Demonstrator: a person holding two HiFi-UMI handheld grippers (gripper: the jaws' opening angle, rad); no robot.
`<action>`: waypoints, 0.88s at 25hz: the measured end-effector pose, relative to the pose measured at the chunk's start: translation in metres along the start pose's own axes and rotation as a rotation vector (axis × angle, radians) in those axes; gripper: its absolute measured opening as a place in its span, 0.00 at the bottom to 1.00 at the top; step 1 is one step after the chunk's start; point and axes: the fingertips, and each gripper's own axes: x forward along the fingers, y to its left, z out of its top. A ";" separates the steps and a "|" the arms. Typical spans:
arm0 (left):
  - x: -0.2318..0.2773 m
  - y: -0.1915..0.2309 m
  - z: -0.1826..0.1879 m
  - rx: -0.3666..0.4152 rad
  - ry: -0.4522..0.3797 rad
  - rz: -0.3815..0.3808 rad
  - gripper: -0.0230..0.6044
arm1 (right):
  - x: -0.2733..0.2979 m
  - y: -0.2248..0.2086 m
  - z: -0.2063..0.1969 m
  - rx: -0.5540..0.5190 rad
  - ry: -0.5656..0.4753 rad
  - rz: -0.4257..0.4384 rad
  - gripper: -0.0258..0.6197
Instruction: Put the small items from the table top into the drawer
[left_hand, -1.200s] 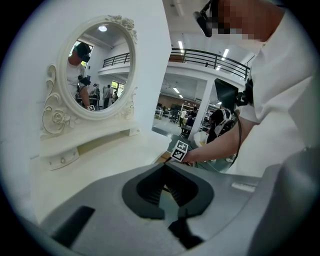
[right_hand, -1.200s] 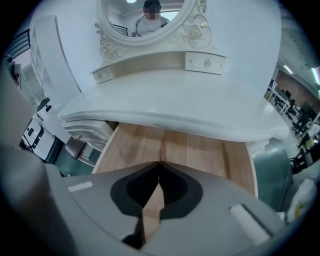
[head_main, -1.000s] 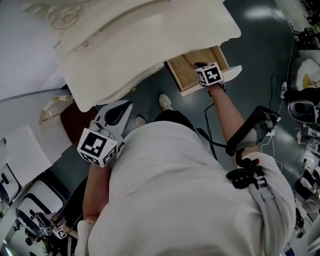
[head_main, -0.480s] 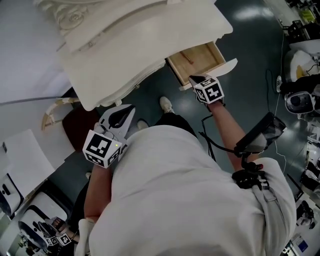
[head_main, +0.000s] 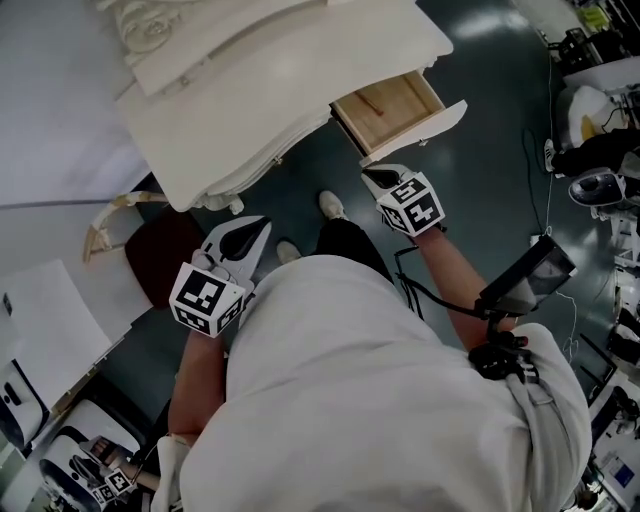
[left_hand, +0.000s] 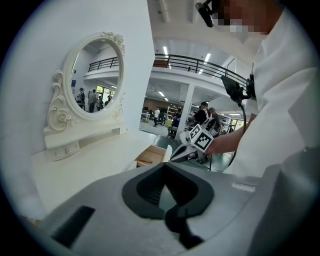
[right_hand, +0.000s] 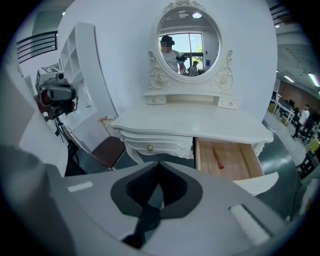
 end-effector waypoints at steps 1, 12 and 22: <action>0.003 -0.001 -0.003 -0.005 0.002 -0.001 0.04 | -0.001 0.004 -0.001 -0.002 -0.005 0.010 0.04; 0.006 -0.005 -0.013 -0.032 -0.001 -0.004 0.04 | -0.007 0.044 0.012 -0.079 -0.036 0.084 0.04; 0.006 -0.006 -0.020 -0.037 -0.006 0.009 0.04 | -0.007 0.055 0.014 -0.111 -0.055 0.106 0.04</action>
